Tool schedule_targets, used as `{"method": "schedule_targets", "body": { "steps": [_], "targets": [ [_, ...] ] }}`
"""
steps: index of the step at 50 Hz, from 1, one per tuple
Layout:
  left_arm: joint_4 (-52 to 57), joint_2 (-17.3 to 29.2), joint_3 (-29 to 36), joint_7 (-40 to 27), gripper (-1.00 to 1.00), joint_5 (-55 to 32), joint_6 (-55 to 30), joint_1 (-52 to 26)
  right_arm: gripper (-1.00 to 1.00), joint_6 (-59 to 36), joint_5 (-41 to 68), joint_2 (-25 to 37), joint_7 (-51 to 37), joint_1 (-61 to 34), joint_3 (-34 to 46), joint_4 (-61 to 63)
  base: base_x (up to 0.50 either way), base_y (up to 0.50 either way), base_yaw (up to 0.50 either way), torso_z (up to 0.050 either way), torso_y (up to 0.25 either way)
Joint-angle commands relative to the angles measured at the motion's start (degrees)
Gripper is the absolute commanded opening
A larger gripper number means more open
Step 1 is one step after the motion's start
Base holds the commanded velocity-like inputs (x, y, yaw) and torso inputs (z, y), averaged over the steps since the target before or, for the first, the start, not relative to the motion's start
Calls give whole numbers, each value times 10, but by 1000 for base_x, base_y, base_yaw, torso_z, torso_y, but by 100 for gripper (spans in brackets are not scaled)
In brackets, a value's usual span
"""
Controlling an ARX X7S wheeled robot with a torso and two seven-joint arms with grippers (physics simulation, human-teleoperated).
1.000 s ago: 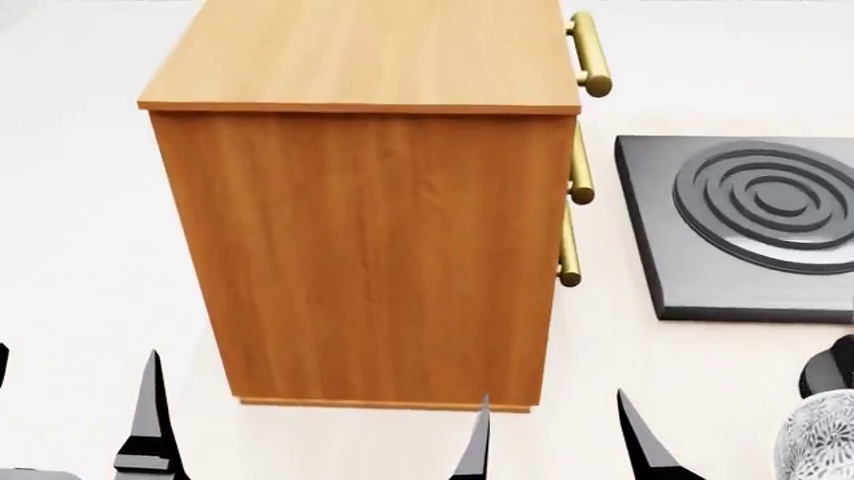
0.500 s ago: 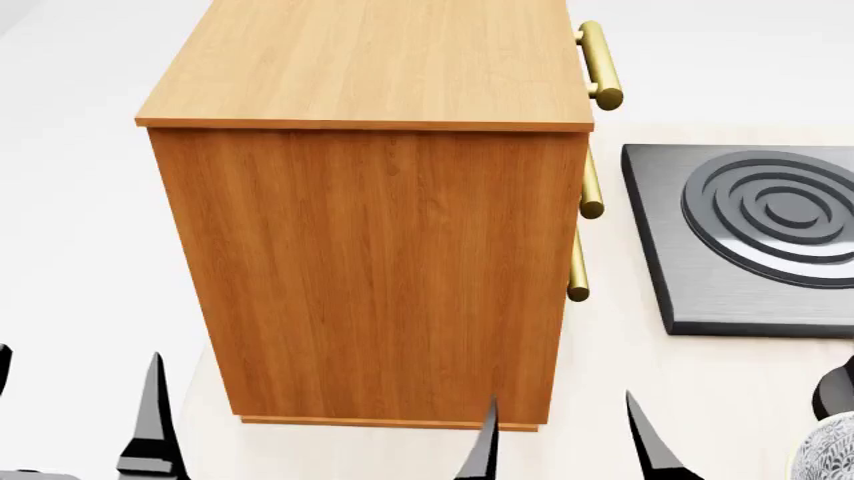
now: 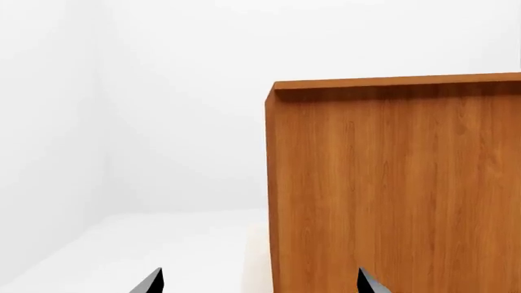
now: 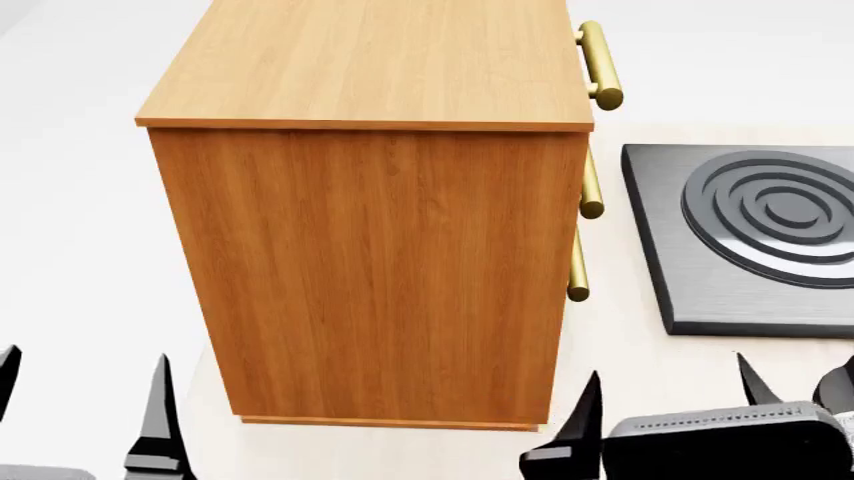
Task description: Put the bowl on the top of the cabinet.
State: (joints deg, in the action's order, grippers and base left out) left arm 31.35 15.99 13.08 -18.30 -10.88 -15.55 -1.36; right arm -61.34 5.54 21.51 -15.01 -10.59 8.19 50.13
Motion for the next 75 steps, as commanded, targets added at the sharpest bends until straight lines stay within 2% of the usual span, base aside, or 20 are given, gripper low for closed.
{"method": "schedule_targets", "body": {
  "steps": [1,4,6,10,12,15,21,26,27,29,30,33,51,52,53,54,55,75],
  "targets": [
    [-10,0,4,-1,100,-2,3,-4,100,-157,16,41,21,-14,-28,79,0,0,0,0,0],
    [-14,1,3,-1,100,-3,5,-5,100,-204,19,58,24,-17,-30,96,0,0,0,0,0],
    [-18,0,5,-1,100,-2,7,-5,100,-210,73,73,7,-19,-55,98,0,0,0,0,0],
    [-15,1,6,-3,100,-3,5,-4,100,-196,311,156,-159,-13,-96,98,0,0,0,0,0],
    [-15,1,6,-4,100,-4,5,-4,100,-175,392,196,-233,-7,-104,98,0,0,0,0,0],
    [-10,1,8,-6,100,-3,-3,-6,100,-195,509,217,-300,-10,-146,97,0,0,0,0,0],
    [-9,3,10,-9,100,-2,-3,-6,100,-191,560,246,-338,30,-167,94,0,0,0,0,0],
    [-3,5,12,-12,100,1,-9,-7,100,-147,545,269,-339,80,-158,91,0,0,0,0,0],
    [-54,0,21,-6,100,16,55,9,100,-136,533,271,-334,90,-149,87,0,0,0,0,0],
    [-61,-1,22,-6,100,17,60,7,100,-123,518,272,-328,101,-136,81,0,0,0,0,0],
    [-20,4,18,-11,100,5,7,-7,100,-113,504,273,-323,110,-124,78,0,0,0,0,0],
    [-8,6,17,-13,100,1,-9,-11,100,-100,497,276,-319,121,-121,75,0,0,0,0,0],
    [-6,10,18,-19,100,-1,-9,-9,100,-32,441,286,-290,163,-90,33,0,0,0,0,0],
    [-49,6,23,-14,100,10,43,4,100,-27,437,287,-287,165,-88,29,0,0,0,0,0],
    [-51,6,23,-13,100,11,46,4,100,-26,436,287,-287,165,-87,29,0,0,0,0,0],
    [-15,10,19,-18,100,0,1,-7,100,-24,436,286,-285,168,-89,24,0,0,0,0,0],
    [-13,11,19,-19,100,-1,-3,-8,100,-22,435,287,-285,169,-89,23,0,0,0,0,0],
    [-13,13,22,-24,100,-3,-4,-10,100,31,397,290,-261,196,-80,-19,0,0,0,0,0]
  ]
}}
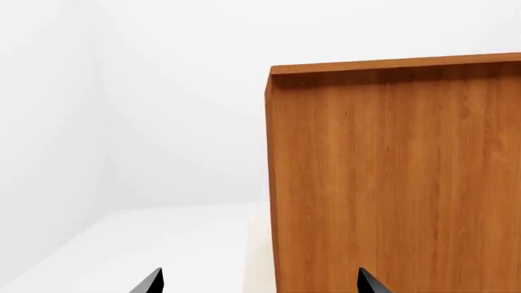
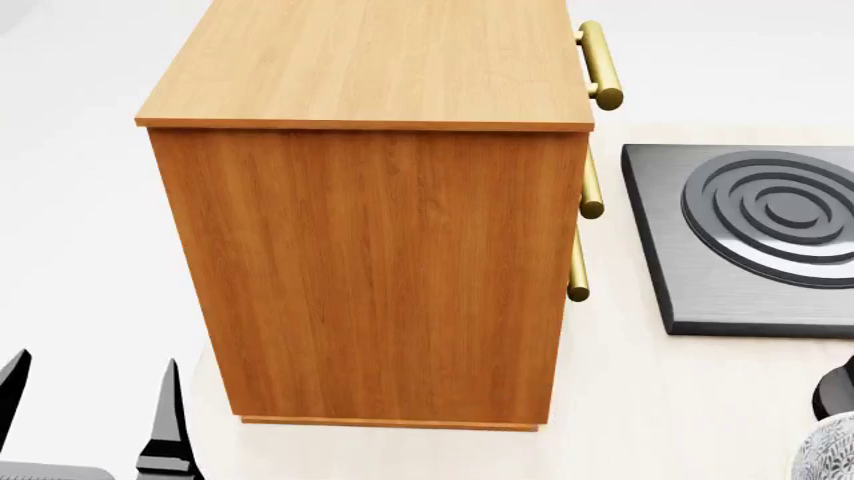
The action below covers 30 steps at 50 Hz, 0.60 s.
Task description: Put the bowl on the top of the cabinet.
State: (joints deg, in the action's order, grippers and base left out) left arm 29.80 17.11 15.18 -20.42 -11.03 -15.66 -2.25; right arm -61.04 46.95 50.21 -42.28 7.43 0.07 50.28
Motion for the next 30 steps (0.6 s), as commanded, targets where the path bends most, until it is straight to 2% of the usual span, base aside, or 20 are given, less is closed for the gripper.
{"method": "schedule_targets", "body": {
  "steps": [1,6,7,9,30],
  "targets": [
    [2,2,2,-3,100,-1,0,0,100,28,-18,3,11,15,1,-21,0,0,0,0,0],
    [6,3,3,-5,100,-1,-4,-1,100,34,-22,4,14,17,3,-26,0,0,0,0,0],
    [-26,1,7,-1,100,8,37,10,100,35,-24,5,15,17,5,-28,0,0,0,0,0],
    [-48,-1,9,2,100,13,64,15,100,36,-24,5,16,17,4,-30,0,0,0,0,0],
    [-49,2,12,-3,100,11,66,16,100,58,-42,10,35,9,11,-73,0,0,0,0,0]
  ]
}}
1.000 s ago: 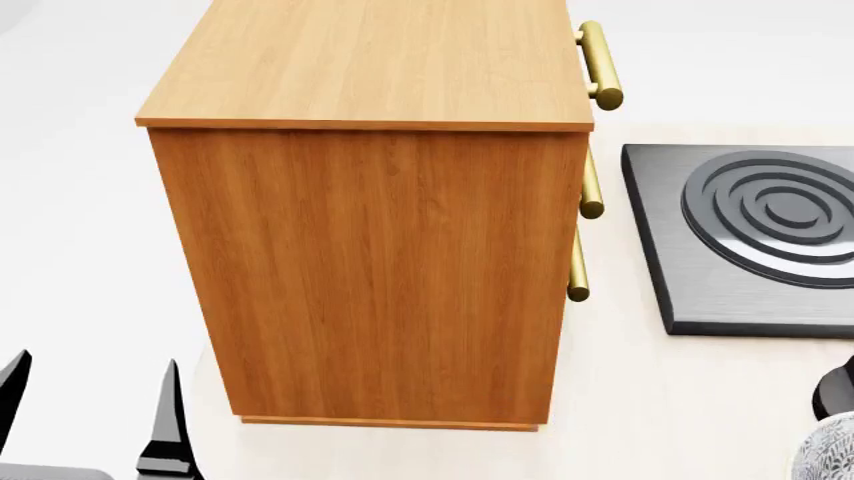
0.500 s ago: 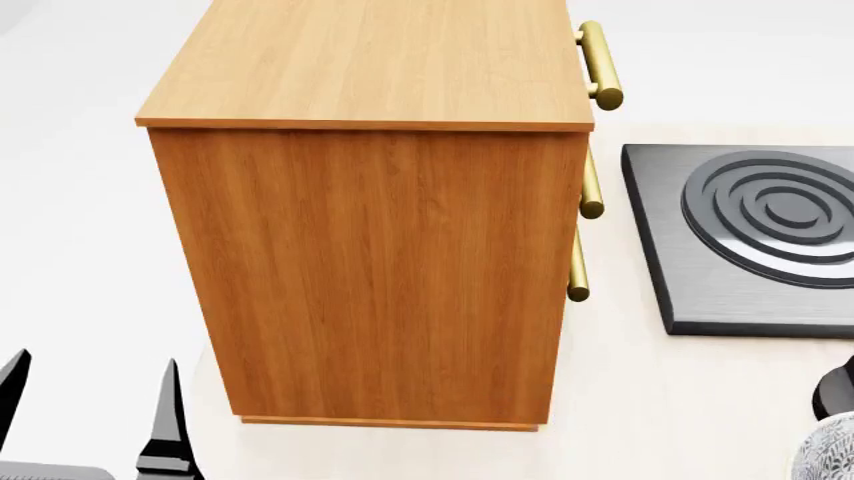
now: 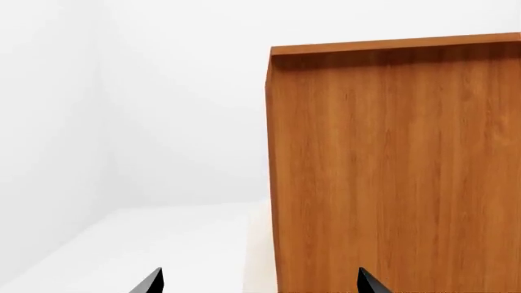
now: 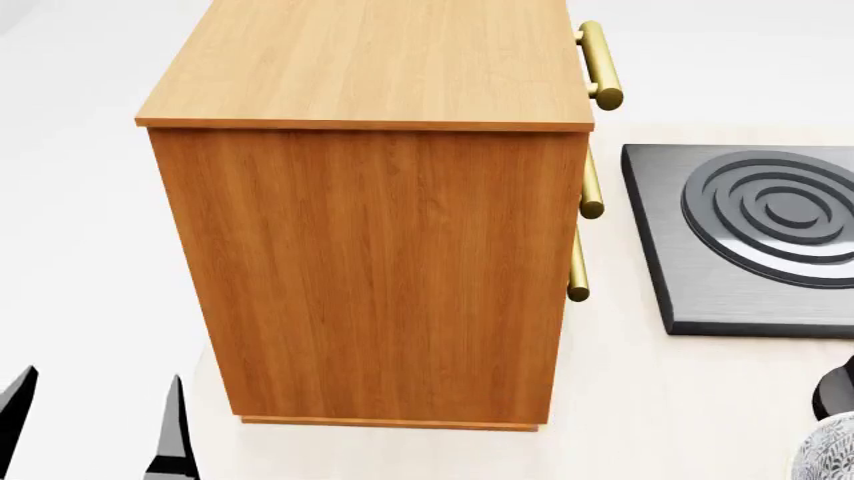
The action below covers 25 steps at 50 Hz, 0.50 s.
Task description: Put the bowl on the top of the cabinet.
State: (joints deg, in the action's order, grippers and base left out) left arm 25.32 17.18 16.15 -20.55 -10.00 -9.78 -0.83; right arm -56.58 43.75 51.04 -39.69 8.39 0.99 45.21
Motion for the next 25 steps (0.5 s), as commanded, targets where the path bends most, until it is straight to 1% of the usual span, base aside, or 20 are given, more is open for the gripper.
{"method": "schedule_targets", "body": {
  "steps": [1,9,10,11,12,25],
  "targets": [
    [-5,1,2,-2,100,0,6,2,100,16,-12,1,10,-1,3,-25,0,0,0,0,0],
    [-8,2,5,-4,100,1,8,1,100,25,-17,2,16,1,5,-35,0,0,0,0,0],
    [24,6,2,-8,100,-8,-31,-9,100,25,-17,2,16,1,5,-36,0,0,0,0,0],
    [42,7,0,-11,100,-14,-53,-14,100,26,-17,1,17,0,5,-38,0,0,0,0,0],
    [44,8,0,-11,100,-15,-57,-15,100,27,-19,0,19,0,8,-42,0,0,0,0,0],
    [40,10,1,-13,100,-16,-52,-16,100,32,-20,-1,23,-4,11,-49,0,0,0,0,0]
  ]
}}
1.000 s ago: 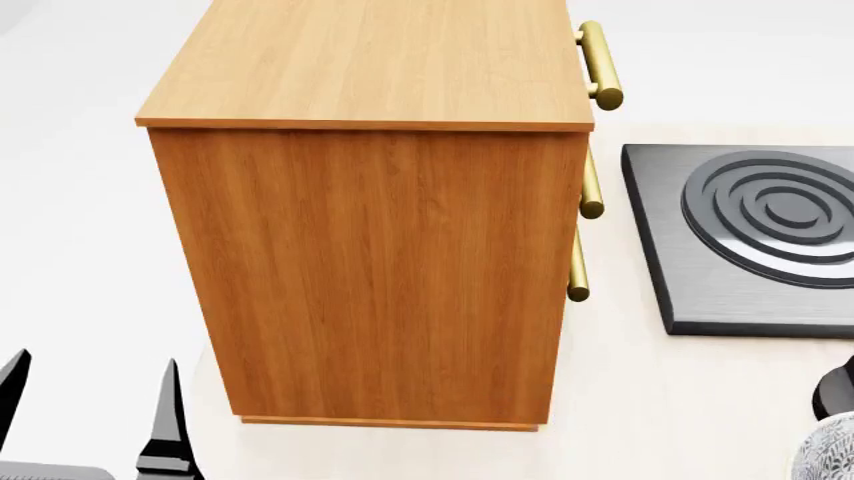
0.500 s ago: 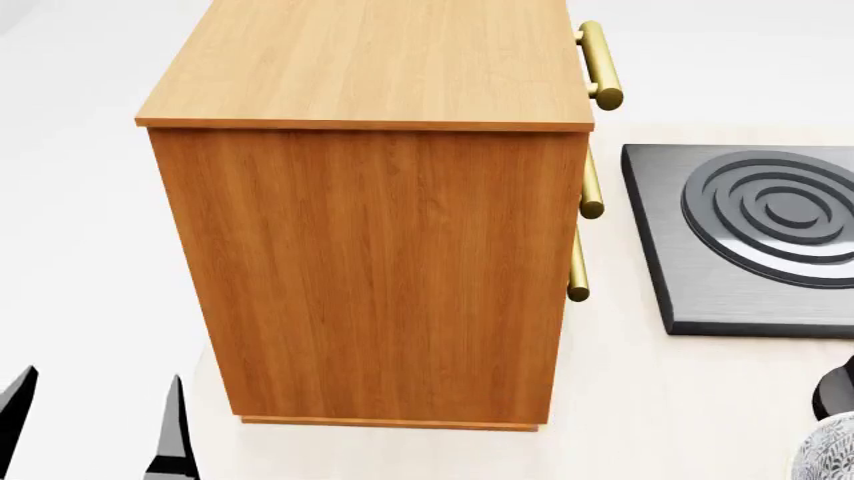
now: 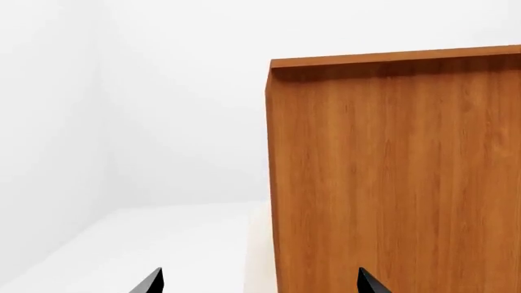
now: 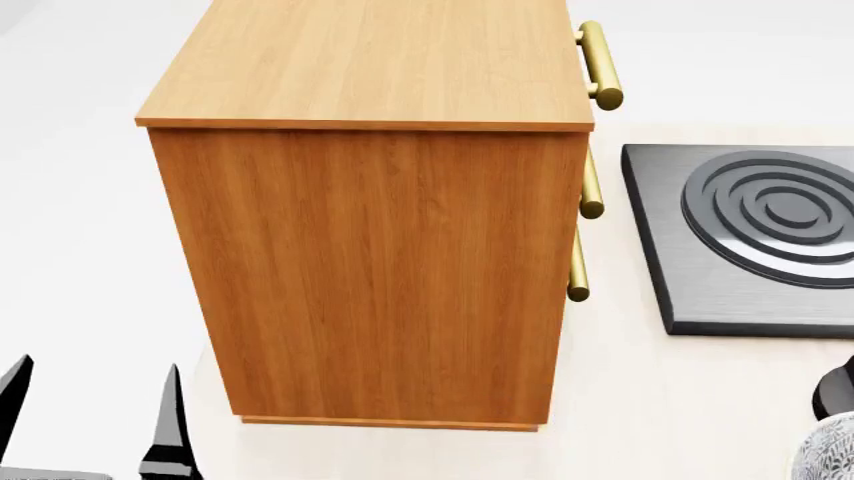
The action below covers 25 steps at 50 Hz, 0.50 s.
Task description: Put the bowl on the top of the cabinet.
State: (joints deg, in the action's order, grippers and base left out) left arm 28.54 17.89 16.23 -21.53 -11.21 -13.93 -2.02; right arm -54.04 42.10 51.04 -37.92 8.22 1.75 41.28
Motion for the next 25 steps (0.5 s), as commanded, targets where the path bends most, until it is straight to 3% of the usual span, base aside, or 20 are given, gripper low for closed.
{"method": "schedule_targets", "body": {
  "steps": [1,25],
  "targets": [
    [9,3,0,-3,100,-5,-12,-4,100,7,-4,-1,5,-3,3,-11,0,0,0,0,0],
    [9,5,6,-8,100,-6,-14,-6,100,8,-11,-2,12,-26,18,-29,0,0,0,0,0]
  ]
}}
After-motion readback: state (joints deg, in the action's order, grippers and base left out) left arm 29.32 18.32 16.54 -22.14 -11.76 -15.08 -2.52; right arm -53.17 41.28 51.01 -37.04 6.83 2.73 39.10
